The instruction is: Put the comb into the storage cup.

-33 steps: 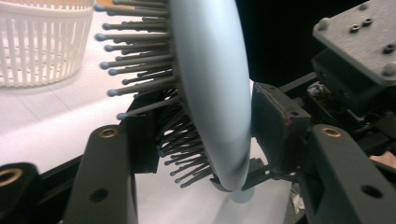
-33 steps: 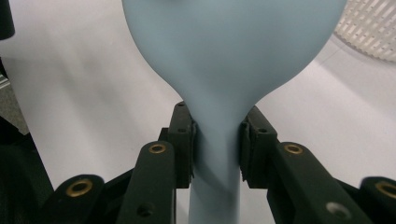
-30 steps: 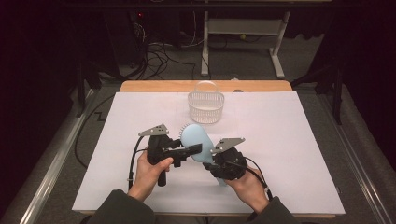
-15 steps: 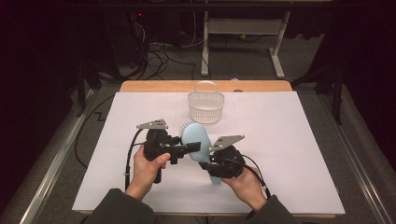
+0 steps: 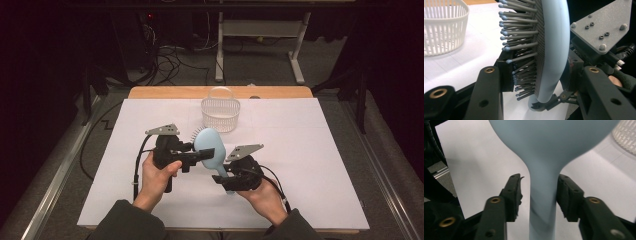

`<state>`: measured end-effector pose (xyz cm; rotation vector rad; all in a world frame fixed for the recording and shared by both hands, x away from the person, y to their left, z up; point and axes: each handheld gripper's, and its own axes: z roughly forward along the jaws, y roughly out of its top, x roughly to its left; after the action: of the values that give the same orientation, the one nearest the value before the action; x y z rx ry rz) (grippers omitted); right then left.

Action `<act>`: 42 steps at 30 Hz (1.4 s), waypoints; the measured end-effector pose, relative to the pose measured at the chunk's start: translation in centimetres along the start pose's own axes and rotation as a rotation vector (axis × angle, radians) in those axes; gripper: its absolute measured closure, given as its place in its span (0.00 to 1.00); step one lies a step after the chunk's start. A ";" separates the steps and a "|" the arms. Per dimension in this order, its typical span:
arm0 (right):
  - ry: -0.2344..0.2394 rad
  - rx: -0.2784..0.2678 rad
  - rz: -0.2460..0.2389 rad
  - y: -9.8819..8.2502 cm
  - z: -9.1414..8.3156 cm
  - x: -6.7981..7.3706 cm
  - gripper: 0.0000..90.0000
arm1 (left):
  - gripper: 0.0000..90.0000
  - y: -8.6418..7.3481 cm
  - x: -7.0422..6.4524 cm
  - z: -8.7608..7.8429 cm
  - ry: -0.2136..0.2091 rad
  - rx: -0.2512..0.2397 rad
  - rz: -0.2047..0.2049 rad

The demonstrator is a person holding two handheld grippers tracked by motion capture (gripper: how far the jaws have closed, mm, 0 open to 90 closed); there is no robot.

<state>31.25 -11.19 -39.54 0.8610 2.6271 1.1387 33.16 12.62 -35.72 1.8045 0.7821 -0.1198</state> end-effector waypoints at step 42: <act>-0.183 -0.292 0.127 -10.3 -9.5 -7.0 0.27 | 0.60 1.8 0.6 -1.6 0.126 -0.060 0.039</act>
<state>29.05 -26.62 -40.82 1.0246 2.2169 1.3601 34.20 13.95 -33.89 1.7824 0.8302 0.0428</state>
